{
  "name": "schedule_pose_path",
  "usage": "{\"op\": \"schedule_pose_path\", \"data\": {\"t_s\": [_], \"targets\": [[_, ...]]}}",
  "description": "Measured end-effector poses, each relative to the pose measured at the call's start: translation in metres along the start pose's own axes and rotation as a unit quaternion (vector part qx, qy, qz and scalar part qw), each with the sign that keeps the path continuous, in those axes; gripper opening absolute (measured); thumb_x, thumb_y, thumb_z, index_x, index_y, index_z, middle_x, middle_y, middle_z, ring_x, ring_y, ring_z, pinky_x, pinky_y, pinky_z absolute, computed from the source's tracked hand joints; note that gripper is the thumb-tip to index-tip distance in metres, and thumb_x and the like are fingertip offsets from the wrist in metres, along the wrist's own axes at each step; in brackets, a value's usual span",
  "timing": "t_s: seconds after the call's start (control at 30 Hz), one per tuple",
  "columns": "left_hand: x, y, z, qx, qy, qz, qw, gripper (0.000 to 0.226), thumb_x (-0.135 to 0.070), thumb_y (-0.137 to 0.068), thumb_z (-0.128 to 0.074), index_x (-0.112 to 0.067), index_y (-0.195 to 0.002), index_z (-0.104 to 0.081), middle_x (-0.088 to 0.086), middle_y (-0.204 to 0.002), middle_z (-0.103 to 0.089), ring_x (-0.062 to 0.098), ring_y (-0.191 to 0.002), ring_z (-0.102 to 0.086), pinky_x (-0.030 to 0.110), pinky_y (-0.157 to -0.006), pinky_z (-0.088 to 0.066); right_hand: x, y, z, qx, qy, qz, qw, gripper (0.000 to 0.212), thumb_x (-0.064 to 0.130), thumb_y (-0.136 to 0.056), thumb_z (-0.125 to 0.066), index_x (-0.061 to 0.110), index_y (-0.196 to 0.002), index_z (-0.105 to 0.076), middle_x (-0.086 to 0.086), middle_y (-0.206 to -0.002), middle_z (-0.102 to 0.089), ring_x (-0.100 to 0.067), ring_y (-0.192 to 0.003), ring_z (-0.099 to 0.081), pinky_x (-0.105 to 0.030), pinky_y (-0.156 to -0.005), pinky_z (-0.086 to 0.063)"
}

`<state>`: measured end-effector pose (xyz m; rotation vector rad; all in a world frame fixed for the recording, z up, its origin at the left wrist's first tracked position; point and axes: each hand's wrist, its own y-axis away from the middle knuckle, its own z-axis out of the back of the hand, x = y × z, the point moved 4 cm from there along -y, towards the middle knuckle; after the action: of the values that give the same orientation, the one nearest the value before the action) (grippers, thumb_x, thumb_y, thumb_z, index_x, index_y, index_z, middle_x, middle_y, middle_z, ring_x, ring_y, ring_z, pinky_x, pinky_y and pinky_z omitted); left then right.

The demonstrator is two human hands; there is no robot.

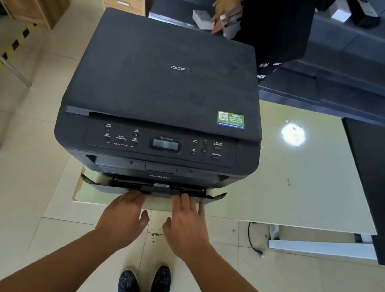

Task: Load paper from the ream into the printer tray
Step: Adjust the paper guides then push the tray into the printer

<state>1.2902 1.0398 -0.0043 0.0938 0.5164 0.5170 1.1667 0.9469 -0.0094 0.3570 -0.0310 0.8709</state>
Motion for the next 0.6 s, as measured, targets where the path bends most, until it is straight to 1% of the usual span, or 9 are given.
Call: {"op": "schedule_pose_path", "data": {"t_s": [0.1,0.2,0.33,0.37,0.4,0.47,0.5,0.53,0.6], "targets": [[0.002,-0.002,0.0,-0.003,0.004,0.004,1.0,0.036,-0.019,-0.082,-0.065,-0.014,-0.118,-0.064,0.004,-0.106,-0.07,0.024,-0.096,-0.065,0.035,-0.083,-0.053,-0.001,0.0,-0.001,0.001,0.005,0.006,1.0,0.052,0.024,-0.087,-0.056,0.008,-0.135,-0.043,-0.013,-0.131,-0.051,-0.031,-0.125,-0.049,-0.06,-0.113,-0.032],[0.005,-0.005,-0.002,-0.002,0.003,0.004,1.0,0.034,-0.019,-0.082,-0.065,-0.014,-0.116,-0.065,0.004,-0.104,-0.071,0.025,-0.098,-0.064,0.036,-0.084,-0.053,-0.002,-0.001,-0.001,-0.005,0.007,0.009,1.0,0.052,0.023,-0.085,-0.059,0.007,-0.133,-0.045,-0.013,-0.128,-0.054,-0.032,-0.122,-0.053,-0.06,-0.11,-0.036],[0.005,-0.008,-0.003,-0.01,0.005,0.009,1.0,0.032,-0.019,-0.083,-0.065,-0.013,-0.114,-0.066,0.006,-0.103,-0.073,0.026,-0.097,-0.065,0.036,-0.084,-0.053,-0.004,-0.001,-0.003,-0.006,0.008,0.023,1.0,0.052,0.022,-0.087,-0.058,0.007,-0.135,-0.043,-0.014,-0.13,-0.052,-0.032,-0.123,-0.052,-0.059,-0.111,-0.036],[0.006,-0.009,-0.003,-0.01,0.002,0.008,1.0,0.034,-0.02,-0.084,-0.064,-0.013,-0.117,-0.065,0.007,-0.106,-0.072,0.027,-0.101,-0.064,0.037,-0.086,-0.052,-0.006,-0.003,-0.002,-0.003,0.01,0.027,1.0,0.054,0.022,-0.088,-0.058,0.007,-0.137,-0.042,-0.014,-0.133,-0.051,-0.032,-0.125,-0.05,-0.059,-0.112,-0.034],[0.008,-0.011,-0.004,-0.005,-0.004,0.006,1.0,0.039,-0.021,-0.085,-0.063,-0.012,-0.123,-0.062,0.009,-0.114,-0.07,0.028,-0.108,-0.062,0.038,-0.092,-0.051,-0.007,-0.006,-0.001,0.002,0.013,0.03,0.999,0.057,0.023,-0.089,-0.056,0.008,-0.141,-0.038,-0.014,-0.137,-0.048,-0.032,-0.129,-0.047,-0.06,-0.114,-0.031],[0.016,-0.015,-0.008,0.013,-0.019,0.011,1.0,0.055,-0.028,-0.087,-0.061,-0.011,-0.139,-0.05,0.013,-0.136,-0.058,0.036,-0.129,-0.049,0.044,-0.109,-0.04,-0.012,-0.014,0.002,0.02,0.018,0.027,0.999,0.064,0.025,-0.091,-0.052,0.009,-0.148,-0.027,-0.012,-0.145,-0.038,-0.031,-0.135,-0.038,-0.062,-0.118,-0.021],[0.021,-0.016,-0.009,0.022,-0.022,0.019,0.999,0.062,-0.032,-0.088,-0.059,-0.011,-0.144,-0.043,0.013,-0.143,-0.052,0.038,-0.136,-0.041,0.046,-0.114,-0.034,-0.014,-0.019,0.004,0.028,0.02,0.024,0.999,0.066,0.026,-0.092,-0.05,0.009,-0.15,-0.023,-0.011,-0.146,-0.035,-0.03,-0.136,-0.035,-0.062,-0.118,-0.018],[0.025,-0.017,-0.008,0.03,-0.029,0.023,0.999,0.065,-0.037,-0.088,-0.054,-0.013,-0.146,-0.039,0.013,-0.147,-0.048,0.038,-0.139,-0.036,0.046,-0.117,-0.03,-0.015,-0.023,0.006,0.032,0.021,0.022,0.999,0.067,0.028,-0.092,-0.049,0.009,-0.15,-0.021,-0.01,-0.146,-0.034,-0.03,-0.137,-0.034,-0.062,-0.118,-0.018],[0.029,-0.017,-0.008,0.031,-0.051,0.007,0.998,0.069,-0.041,-0.085,-0.047,-0.012,-0.147,-0.038,0.012,-0.147,-0.049,0.038,-0.139,-0.038,0.045,-0.117,-0.027,-0.014,-0.025,0.007,0.038,0.025,0.022,0.999,0.07,0.031,-0.092,-0.049,0.009,-0.151,-0.019,-0.01,-0.147,-0.032,-0.03,-0.138,-0.033,-0.062,-0.119,-0.017]]}}
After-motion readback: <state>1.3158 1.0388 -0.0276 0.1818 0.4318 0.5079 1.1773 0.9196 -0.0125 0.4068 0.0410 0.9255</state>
